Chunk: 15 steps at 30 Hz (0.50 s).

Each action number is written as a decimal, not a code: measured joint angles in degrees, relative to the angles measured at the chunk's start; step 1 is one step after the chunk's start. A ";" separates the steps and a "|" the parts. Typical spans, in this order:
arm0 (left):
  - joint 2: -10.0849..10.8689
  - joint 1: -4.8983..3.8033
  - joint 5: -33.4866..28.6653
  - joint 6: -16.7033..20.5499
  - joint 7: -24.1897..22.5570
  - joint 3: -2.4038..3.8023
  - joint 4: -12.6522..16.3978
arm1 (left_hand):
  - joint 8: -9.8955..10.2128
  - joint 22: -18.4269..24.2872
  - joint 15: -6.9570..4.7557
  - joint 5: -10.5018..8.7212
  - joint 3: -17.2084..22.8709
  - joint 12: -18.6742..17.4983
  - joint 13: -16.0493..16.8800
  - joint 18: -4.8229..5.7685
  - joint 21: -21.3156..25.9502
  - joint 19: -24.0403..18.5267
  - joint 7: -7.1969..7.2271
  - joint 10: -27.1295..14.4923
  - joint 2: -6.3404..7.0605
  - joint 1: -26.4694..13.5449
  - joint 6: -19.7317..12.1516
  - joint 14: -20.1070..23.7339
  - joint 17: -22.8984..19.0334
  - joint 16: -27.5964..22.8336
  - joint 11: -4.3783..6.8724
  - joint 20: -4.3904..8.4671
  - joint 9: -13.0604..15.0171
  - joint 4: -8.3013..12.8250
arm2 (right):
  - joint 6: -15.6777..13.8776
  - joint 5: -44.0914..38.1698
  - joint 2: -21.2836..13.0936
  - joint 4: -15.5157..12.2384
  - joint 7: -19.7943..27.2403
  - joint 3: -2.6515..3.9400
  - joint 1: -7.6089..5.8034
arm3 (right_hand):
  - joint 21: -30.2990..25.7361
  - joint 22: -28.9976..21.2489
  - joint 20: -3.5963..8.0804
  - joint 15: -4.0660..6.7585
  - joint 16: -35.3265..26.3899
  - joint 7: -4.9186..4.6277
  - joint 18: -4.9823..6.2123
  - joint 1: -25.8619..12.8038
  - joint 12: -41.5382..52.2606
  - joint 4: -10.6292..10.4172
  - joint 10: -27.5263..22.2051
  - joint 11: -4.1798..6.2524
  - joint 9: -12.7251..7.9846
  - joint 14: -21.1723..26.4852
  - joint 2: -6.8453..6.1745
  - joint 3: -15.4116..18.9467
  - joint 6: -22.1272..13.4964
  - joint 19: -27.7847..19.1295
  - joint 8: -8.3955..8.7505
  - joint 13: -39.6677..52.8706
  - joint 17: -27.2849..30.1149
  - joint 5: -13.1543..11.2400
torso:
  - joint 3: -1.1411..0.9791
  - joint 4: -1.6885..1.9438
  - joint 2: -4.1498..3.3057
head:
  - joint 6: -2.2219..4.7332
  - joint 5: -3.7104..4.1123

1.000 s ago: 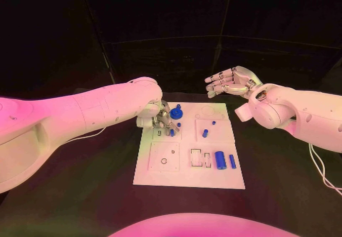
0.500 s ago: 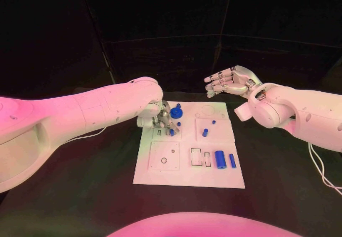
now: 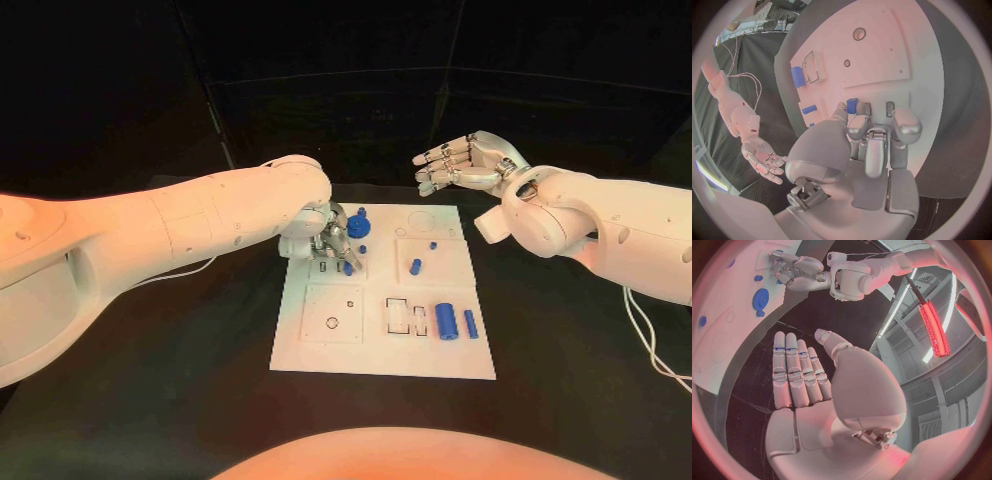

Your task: Assemble the parts on the task board

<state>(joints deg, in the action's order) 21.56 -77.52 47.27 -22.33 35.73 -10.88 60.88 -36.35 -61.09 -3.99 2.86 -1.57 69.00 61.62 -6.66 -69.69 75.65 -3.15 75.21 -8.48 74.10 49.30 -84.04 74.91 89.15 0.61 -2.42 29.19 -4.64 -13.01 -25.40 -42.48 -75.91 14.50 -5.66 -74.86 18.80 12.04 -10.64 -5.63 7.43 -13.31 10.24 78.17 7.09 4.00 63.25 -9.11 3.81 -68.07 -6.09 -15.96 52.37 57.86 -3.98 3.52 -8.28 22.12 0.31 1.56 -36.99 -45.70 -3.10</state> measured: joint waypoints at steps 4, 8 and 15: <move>0.17 -0.04 0.01 0.38 -0.09 0.00 0.42 | 0.65 -0.01 -0.21 -0.19 2.48 -0.39 -0.20 0.00 0.00 -0.17 -0.13 -0.17 -0.07 1.81 -0.51 0.21 0.00 0.00 0.23 0.17 -0.02 1.56 | 0.16 -0.02 0.15 0.43 -0.09 0.00 0.00 | 0.00 0.00 0.00 0.00 0.00 0.00 0.01 0.00 0.00 0.00 0.00 0.00 0.00 0.00 0.00 0.00 0.00 0.00 0.00 0.00 0.00 0.00 | 0.03 0.00 -0.01 | -0.10 -0.01; 0.36 -0.04 0.01 0.80 -0.22 0.01 0.96 | 1.07 -0.01 -0.20 -0.22 3.20 -0.88 -0.46 0.00 0.00 -0.17 -0.06 -0.08 0.04 3.56 -0.97 0.20 0.00 0.00 0.32 0.17 -0.01 0.84 | 0.29 -0.06 0.23 0.90 -0.15 0.00 0.00 | 0.00 -0.01 0.00 0.00 0.00 0.00 0.00 0.00 0.00 0.00 0.00 0.00 0.01 0.00 0.00 0.00 0.00 0.00 0.00 0.00 0.01 0.00 | 0.03 0.02 -0.02 | -0.21 0.01; 1.16 0.01 0.04 1.71 -0.53 0.00 2.09 | 0.81 -0.33 -0.20 -0.16 12.93 -1.22 -0.84 0.00 0.00 -0.17 -0.13 0.25 3.02 -1.23 -1.14 0.20 0.00 0.00 -0.01 0.17 1.34 0.77 | 0.53 -0.12 0.41 1.48 -0.25 0.00 0.00 | 0.00 -0.07 0.00 0.00 0.00 0.00 0.00 0.00 0.00 0.00 0.00 0.00 0.05 0.00 0.00 0.00 0.00 0.00 0.00 0.00 0.06 0.00 | 0.03 0.02 0.00 | -0.29 -0.07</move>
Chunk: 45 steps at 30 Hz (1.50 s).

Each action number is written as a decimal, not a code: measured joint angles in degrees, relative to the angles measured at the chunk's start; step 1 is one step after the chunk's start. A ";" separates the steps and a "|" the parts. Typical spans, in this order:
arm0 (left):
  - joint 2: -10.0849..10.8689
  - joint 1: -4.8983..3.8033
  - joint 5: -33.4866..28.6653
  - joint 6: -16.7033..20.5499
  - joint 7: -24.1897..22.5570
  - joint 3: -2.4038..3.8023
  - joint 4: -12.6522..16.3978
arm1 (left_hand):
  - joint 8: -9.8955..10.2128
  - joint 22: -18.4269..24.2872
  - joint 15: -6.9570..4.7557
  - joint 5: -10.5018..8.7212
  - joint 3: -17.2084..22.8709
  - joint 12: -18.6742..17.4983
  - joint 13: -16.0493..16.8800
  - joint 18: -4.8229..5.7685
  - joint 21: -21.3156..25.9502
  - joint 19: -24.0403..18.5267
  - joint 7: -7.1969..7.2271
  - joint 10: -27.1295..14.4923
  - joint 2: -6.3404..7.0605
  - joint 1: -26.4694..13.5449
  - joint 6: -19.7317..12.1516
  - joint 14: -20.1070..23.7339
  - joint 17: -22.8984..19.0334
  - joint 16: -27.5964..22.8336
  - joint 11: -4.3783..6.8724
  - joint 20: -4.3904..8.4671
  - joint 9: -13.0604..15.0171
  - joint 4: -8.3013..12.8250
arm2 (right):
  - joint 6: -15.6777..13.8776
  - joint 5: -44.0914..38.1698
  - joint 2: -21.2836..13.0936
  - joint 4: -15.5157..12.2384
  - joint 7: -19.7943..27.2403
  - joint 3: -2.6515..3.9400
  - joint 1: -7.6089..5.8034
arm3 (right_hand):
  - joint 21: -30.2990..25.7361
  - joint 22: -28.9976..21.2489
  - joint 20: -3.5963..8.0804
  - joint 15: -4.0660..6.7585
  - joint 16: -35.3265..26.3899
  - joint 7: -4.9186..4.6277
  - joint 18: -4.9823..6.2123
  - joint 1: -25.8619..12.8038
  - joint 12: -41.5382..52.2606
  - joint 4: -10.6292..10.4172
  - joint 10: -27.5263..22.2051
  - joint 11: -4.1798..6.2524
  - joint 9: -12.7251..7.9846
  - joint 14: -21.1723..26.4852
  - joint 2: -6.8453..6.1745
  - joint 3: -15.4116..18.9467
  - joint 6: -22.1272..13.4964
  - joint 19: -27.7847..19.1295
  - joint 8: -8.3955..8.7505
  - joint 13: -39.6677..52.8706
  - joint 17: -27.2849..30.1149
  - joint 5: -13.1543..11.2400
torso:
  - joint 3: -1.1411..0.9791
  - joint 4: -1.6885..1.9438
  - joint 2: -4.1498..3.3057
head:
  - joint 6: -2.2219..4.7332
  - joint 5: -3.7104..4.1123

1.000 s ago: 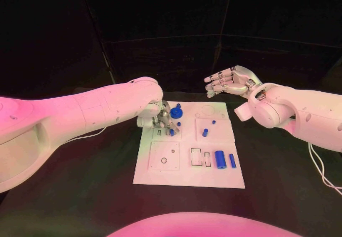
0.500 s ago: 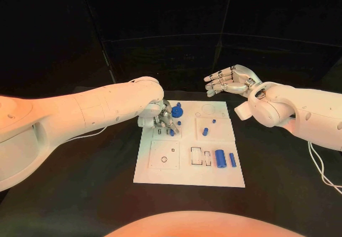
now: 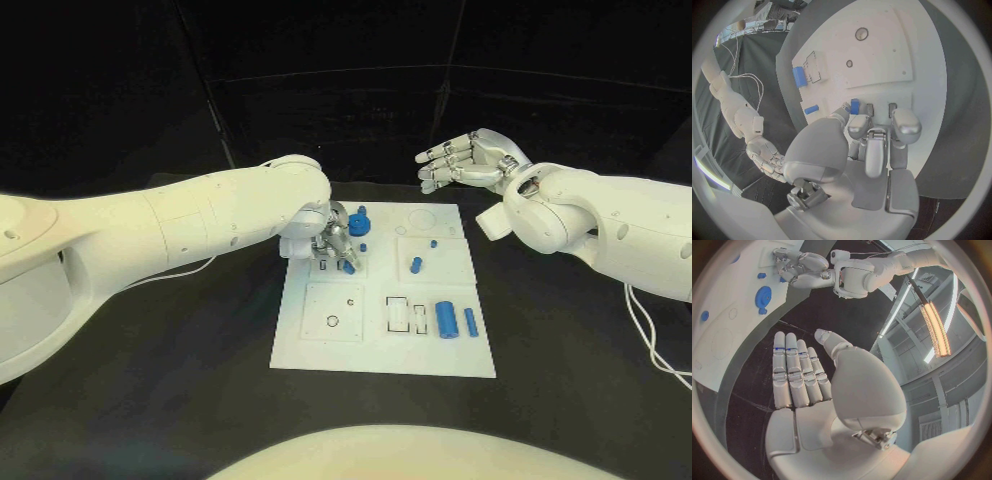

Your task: Assemble the parts on the task board

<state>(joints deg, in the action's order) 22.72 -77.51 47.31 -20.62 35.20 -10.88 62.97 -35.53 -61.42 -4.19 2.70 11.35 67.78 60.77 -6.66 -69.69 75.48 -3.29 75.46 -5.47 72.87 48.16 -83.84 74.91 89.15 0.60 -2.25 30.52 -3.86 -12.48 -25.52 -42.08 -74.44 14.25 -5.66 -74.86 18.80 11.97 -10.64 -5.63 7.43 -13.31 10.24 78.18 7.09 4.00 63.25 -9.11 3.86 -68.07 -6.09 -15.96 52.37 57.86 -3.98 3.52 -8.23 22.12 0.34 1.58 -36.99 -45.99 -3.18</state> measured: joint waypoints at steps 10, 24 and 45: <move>2.78 -0.32 -0.09 2.46 -0.71 0.24 2.76 | -0.93 -0.70 0.00 -0.04 10.43 0.00 0.26 0.00 0.00 0.00 -0.08 0.21 3.49 -5.22 -0.07 0.00 0.00 0.00 0.23 0.00 1.68 2.23 | 0.34 -0.06 -0.06 0.59 -0.07 -0.01 0.00 | -0.62 -0.30 0.00 -0.21 0.00 0.00 0.00 0.00 0.00 -0.16 -0.20 -0.21 0.00 0.21 0.00 0.16 0.00 0.00 0.00 0.00 0.26 0.00 | -0.10 0.24 0.13 | -0.11 -0.17; 6.81 -0.21 -0.27 11.16 -2.88 0.34 7.15 | -1.33 -1.55 0.01 -0.05 11.13 0.58 0.91 0.00 -0.22 0.00 -0.10 0.72 4.17 -5.90 -0.07 0.00 0.00 0.00 0.33 0.00 2.07 2.12 | 0.75 -0.10 -0.56 1.01 -0.09 -0.01 0.01 | -0.86 -0.47 -0.22 -0.21 0.00 0.00 0.00 -0.17 0.00 -0.34 -0.40 0.00 -0.01 0.21 0.17 0.34 0.00 0.22 0.00 0.00 0.39 0.00 | -0.22 0.93 0.36 | -0.24 -0.04; 6.76 2.46 2.38 19.51 -4.58 0.22 7.40 | -1.98 -1.75 0.01 -0.01 13.51 -0.12 -0.88 0.00 -0.22 0.21 0.12 0.92 5.29 -7.15 0.20 0.00 0.00 0.00 0.53 0.20 2.66 3.09 | 0.53 -2.17 -0.81 0.98 -0.17 -0.01 0.01 | -0.85 -0.51 -0.21 -0.41 0.00 -0.01 0.00 -0.23 0.00 -0.34 -0.62 -0.20 -0.01 0.41 0.23 0.34 -0.01 0.22 0.00 0.00 0.40 0.00 | -0.29 0.98 0.38 | -0.57 -0.25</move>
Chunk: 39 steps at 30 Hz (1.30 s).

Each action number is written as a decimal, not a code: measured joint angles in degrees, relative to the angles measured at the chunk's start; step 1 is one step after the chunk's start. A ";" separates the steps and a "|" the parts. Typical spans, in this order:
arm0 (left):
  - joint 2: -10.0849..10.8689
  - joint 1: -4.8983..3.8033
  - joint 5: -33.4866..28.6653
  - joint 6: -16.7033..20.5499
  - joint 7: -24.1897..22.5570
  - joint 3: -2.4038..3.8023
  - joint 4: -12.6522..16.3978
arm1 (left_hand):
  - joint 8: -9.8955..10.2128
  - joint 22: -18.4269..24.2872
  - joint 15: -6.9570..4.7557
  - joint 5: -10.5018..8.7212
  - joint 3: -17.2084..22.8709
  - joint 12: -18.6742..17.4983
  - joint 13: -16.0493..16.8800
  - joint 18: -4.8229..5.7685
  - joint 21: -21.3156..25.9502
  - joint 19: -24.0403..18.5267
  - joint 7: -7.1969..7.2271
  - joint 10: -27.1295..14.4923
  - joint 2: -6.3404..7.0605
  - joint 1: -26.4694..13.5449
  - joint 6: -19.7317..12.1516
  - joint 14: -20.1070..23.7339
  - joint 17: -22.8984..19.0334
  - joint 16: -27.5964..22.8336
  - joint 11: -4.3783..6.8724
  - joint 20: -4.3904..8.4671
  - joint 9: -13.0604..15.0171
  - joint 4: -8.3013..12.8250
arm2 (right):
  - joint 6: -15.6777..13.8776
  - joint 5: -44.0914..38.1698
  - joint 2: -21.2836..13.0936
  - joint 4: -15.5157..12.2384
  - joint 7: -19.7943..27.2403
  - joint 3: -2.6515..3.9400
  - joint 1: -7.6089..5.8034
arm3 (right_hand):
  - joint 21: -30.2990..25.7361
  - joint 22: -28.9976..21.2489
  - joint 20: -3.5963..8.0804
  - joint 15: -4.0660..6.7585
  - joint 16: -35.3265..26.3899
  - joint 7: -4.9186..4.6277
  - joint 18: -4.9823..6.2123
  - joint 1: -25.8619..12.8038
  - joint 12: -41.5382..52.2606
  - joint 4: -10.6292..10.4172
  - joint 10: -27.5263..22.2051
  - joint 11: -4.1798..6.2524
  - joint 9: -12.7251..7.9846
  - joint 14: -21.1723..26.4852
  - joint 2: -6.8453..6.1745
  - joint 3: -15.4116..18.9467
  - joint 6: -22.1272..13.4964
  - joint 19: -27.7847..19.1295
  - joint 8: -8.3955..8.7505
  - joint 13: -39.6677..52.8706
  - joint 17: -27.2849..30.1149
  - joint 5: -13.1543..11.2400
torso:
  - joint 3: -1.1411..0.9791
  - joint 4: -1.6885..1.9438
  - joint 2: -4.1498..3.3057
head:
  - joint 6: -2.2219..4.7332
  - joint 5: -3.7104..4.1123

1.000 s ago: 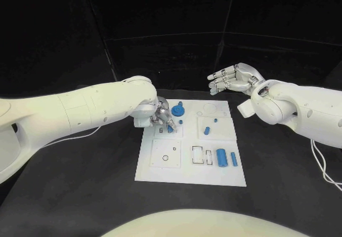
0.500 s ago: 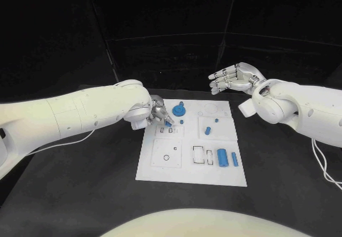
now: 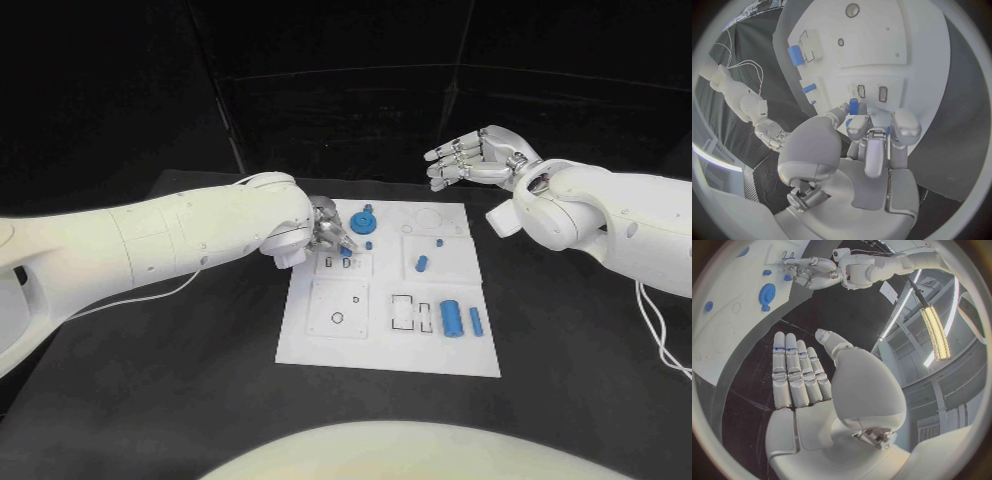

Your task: Assemble the parts on the task board

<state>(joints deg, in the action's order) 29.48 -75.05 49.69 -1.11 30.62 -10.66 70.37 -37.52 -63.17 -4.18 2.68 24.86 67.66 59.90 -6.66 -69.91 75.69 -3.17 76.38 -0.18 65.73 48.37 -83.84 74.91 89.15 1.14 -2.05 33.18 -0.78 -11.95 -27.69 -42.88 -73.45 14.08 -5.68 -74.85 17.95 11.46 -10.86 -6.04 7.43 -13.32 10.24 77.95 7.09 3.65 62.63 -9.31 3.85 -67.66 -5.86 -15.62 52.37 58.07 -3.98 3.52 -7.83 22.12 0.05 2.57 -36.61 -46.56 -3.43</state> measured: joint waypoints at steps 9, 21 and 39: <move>-0.39 0.34 1.26 0.04 0.20 -0.04 -0.37 | -0.25 -0.12 0.00 0.00 0.48 -0.38 -0.55 0.00 0.00 0.00 0.11 -0.01 0.24 -0.25 0.13 0.00 0.00 0.00 -0.01 0.00 0.25 0.15 | -0.10 -0.62 0.18 0.06 -0.02 0.00 0.00 | -0.22 -0.10 0.00 0.00 0.00 0.00 0.00 0.00 0.00 0.00 0.00 0.00 0.00 0.00 0.00 0.00 -0.39 0.00 0.00 0.00 0.06 0.00 | 0.00 -0.04 -0.04 | -0.21 0.05; -0.72 0.59 1.80 -2.42 0.72 -0.12 -0.45 | -0.51 -0.41 0.00 -0.02 1.26 -0.76 -1.07 0.00 -0.27 0.00 0.19 -0.22 0.68 -0.70 0.40 0.00 0.00 0.00 0.19 0.00 0.47 0.63 | -0.21 -0.92 0.35 0.18 0.01 0.00 0.00 | -0.22 -0.10 0.00 0.21 0.00 0.00 0.00 0.00 0.00 0.00 0.00 0.00 0.00 0.21 0.00 0.00 -0.39 0.00 0.00 0.00 0.12 0.00 | 0.02 -0.06 -0.06 | -0.38 0.21; -0.75 0.59 2.00 -4.74 1.62 -0.10 -0.71 | -1.15 -0.73 0.00 -0.05 1.56 -0.76 -1.25 0.00 -0.50 0.40 0.19 -0.23 0.48 -0.93 0.41 0.00 0.00 0.00 0.19 0.00 0.94 0.62 | -0.27 -1.02 0.61 0.39 0.04 0.00 0.00 | -0.46 -0.25 0.00 0.21 0.00 0.00 0.00 0.00 0.00 -0.15 0.01 0.00 0.00 0.21 0.00 0.15 -0.39 0.00 0.00 0.00 0.19 0.00 | 0.04 0.02 -0.05 | -0.46 0.03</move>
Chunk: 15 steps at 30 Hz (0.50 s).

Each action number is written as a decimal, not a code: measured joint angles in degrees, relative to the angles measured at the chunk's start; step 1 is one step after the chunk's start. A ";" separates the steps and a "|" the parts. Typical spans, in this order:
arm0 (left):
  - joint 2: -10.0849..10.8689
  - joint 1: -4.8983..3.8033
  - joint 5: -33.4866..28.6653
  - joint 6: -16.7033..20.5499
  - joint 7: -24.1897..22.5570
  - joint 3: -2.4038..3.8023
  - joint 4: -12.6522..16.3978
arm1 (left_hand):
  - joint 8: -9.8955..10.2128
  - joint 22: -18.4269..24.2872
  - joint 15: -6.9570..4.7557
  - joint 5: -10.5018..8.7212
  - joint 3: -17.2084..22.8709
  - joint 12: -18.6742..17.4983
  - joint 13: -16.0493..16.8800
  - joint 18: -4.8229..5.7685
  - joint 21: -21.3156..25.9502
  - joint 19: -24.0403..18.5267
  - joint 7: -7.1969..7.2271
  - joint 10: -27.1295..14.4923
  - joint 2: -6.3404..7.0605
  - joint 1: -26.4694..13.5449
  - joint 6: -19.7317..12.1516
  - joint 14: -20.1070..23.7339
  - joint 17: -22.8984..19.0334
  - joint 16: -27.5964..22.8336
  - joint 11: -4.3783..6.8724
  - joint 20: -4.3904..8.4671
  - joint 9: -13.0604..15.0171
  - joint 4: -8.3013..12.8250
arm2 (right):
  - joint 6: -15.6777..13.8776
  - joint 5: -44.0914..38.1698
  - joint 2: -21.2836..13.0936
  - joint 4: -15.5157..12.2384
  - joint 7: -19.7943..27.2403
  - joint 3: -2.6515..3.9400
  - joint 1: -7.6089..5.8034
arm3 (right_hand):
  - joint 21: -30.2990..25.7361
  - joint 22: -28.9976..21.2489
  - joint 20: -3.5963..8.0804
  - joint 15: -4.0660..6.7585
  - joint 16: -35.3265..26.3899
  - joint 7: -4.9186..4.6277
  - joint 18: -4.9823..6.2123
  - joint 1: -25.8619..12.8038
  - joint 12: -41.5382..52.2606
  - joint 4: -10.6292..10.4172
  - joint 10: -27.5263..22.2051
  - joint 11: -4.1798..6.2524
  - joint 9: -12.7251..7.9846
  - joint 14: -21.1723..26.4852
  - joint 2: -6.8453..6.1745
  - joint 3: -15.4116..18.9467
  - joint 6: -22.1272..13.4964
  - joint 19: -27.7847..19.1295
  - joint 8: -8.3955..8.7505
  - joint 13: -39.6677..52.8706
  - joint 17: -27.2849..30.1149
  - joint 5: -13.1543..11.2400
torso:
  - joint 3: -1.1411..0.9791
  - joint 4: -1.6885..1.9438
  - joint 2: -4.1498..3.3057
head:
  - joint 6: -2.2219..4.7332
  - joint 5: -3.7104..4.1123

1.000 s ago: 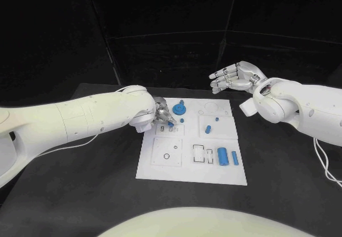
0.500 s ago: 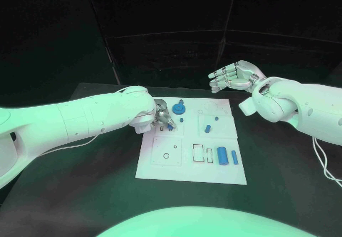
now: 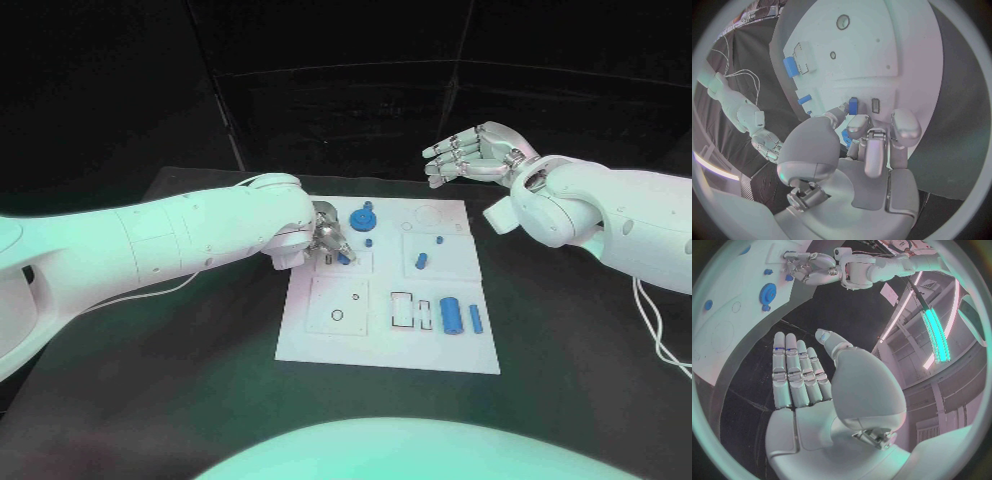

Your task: Assemble the parts on the task board

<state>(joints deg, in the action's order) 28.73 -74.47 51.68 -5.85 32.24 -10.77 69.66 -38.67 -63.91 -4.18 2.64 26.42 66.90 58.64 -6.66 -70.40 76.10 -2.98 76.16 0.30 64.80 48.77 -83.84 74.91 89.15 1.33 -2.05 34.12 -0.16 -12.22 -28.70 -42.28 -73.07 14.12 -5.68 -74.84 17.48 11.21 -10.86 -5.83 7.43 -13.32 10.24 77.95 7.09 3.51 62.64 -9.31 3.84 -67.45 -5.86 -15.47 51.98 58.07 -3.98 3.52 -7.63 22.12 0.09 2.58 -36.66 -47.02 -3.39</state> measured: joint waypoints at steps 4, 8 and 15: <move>-0.06 0.00 0.00 -0.14 0.06 0.02 -0.11 | 0.00 0.00 0.00 0.00 0.00 0.00 0.00 0.00 0.00 0.00 0.00 0.00 0.07 -0.08 0.00 0.00 0.00 0.00 0.00 0.00 0.07 0.00 | 0.00 -0.01 0.01 0.04 0.01 0.00 0.00 | 0.00 0.00 0.00 0.00 0.00 0.00 0.00 0.00 0.00 0.00 0.00 0.00 0.00 0.00 0.00 0.00 0.00 0.00 0.00 0.00 0.00 0.00 | 0.00 0.00 0.00 | -0.03 -0.05; -0.09 0.01 0.00 -0.23 0.10 0.03 -0.19 | 0.00 -0.08 0.00 -0.16 0.00 0.00 0.00 0.00 0.00 0.00 0.00 0.00 0.08 -0.22 0.00 0.00 0.00 0.00 0.00 0.00 0.07 0.00 | -0.01 -0.02 0.02 0.09 0.02 0.00 0.00 | 0.00 0.00 0.00 0.00 0.00 0.00 0.00 0.00 0.00 0.00 0.00 0.00 0.00 0.00 0.00 0.00 0.00 0.00 0.00 0.00 0.00 0.00 | 0.01 0.00 -0.01 | 0.02 -0.05; -0.15 0.01 0.00 -0.38 0.22 0.04 -0.27 | -0.28 -0.18 -0.16 -0.18 0.18 0.00 0.01 0.00 0.01 0.18 0.00 0.00 0.19 -0.73 0.00 -0.16 0.00 0.00 0.00 0.18 0.09 -0.15 | -0.02 -0.04 0.03 0.10 0.03 0.00 0.00 | 0.00 0.01 0.00 0.00 0.00 0.00 0.00 0.00 0.00 0.00 0.00 0.00 0.00 0.00 0.00 0.00 0.00 0.00 0.00 0.00 -0.01 0.00 | 0.01 -0.02 -0.01 | 0.03 -0.01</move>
<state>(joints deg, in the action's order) 28.58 -74.46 51.68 -6.23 32.46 -10.73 69.39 -38.95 -64.09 -4.34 2.46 26.59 66.90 58.65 -6.66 -70.40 76.27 -2.98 76.15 0.49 64.07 48.78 -84.00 74.91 89.15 1.32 -1.88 34.22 -0.30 -12.24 -28.74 -42.25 -72.97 14.15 -5.68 -74.84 17.48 11.22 -10.86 -5.83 7.43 -13.32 10.24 77.95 7.09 3.51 62.64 -9.31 3.84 -67.46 -5.86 -15.47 51.98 58.07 -3.98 3.52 -7.64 22.12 0.09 2.57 -36.67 -46.99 -3.41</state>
